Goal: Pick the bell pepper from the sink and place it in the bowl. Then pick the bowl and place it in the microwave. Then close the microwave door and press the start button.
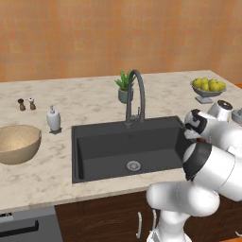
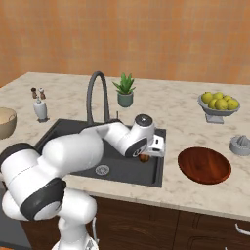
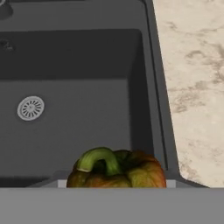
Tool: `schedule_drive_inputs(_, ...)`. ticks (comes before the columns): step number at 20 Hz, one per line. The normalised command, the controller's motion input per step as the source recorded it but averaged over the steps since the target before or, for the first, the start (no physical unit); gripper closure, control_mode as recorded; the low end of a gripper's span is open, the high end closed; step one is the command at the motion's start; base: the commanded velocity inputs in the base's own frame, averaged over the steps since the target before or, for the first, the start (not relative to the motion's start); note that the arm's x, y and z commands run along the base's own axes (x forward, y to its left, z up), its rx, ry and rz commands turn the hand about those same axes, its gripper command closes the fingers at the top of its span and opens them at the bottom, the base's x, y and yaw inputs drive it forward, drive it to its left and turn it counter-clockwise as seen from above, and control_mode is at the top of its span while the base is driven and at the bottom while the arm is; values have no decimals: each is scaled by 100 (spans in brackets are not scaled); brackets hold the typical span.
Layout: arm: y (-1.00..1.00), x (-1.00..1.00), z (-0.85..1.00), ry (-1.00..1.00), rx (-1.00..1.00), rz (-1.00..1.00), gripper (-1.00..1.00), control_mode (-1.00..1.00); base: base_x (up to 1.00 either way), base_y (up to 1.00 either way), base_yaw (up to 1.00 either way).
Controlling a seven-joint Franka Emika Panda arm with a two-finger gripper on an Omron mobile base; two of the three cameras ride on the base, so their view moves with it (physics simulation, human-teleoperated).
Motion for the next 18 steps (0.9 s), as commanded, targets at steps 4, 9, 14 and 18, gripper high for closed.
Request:
schedule_drive_inputs(4, -68, -13, 46, 1, 0, -12, 100, -100, 0, 0, 0)
schedule_drive_inputs(9, -75, -8, 2, 0, 0, -12, 100, -100, 0, 0, 0)
schedule_drive_inputs(14, -68, 0, 12, 0, 0, -21, 100, -100, 0, 0, 0)
schedule_drive_inputs(18, -72, 0, 4, 0, 0, -19, 100, -100, 0, 0, 0)
